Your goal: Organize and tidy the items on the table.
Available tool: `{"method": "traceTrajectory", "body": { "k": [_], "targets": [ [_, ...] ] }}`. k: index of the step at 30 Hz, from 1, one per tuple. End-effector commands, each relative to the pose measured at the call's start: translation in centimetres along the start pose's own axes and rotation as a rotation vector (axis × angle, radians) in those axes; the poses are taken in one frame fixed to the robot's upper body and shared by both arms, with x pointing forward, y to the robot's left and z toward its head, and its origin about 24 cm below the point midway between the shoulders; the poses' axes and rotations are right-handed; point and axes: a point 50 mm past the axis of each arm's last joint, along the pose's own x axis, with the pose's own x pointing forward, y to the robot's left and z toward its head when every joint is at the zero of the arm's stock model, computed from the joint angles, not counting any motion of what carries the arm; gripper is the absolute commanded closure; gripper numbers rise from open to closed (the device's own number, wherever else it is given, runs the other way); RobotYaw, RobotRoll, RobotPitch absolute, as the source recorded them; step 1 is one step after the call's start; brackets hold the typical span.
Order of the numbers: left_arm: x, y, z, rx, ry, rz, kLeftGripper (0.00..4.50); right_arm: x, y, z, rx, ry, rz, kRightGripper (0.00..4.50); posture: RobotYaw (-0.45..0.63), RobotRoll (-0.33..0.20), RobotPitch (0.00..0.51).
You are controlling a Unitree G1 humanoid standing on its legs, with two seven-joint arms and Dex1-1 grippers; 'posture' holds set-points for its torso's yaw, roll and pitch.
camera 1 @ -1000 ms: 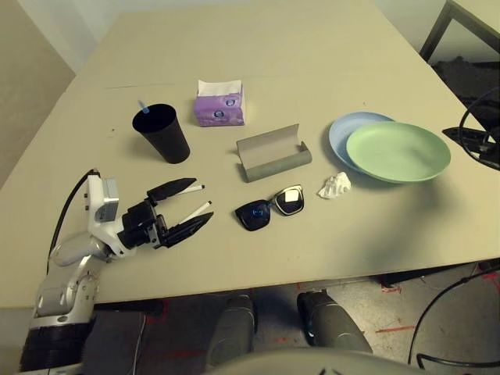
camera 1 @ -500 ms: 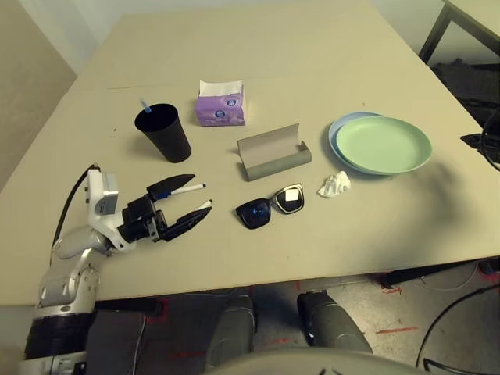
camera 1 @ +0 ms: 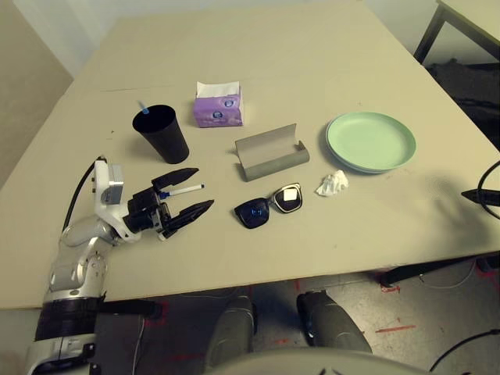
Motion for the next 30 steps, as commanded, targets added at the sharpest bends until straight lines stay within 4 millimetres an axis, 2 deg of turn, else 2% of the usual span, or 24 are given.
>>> {"method": "traceTrajectory", "body": {
  "k": [1, 10, 20, 30],
  "targets": [
    [-0.3, 0.2, -0.4, -0.015, 0.038, -0.015, 0.0, 0.6, 0.6, -1.0, -0.122, -0.033, 0.04, 0.02, -0.13, 0.0, 0.141],
    [0.3, 1.1, 0.0, -0.002, 0.057, -0.042, 0.0, 3.3, 5.3, -3.1, -0.375, -0.172, 0.128, 0.02, -0.14, 0.0, 0.131],
    [0.2, 1.0, -0.4, 0.036, 0.14, -0.096, 0.0, 6.1, 9.9, -2.7, -0.499, -0.354, 0.133, 0.02, -0.13, 0.0, 0.115],
    [0.1, 1.1, -0.7, 0.073, 0.192, -0.127, 0.0, 8.1, 13.0, -3.1, -0.559, -0.339, 0.195, 0.02, -0.12, 0.0, 0.101]
  ]
}}
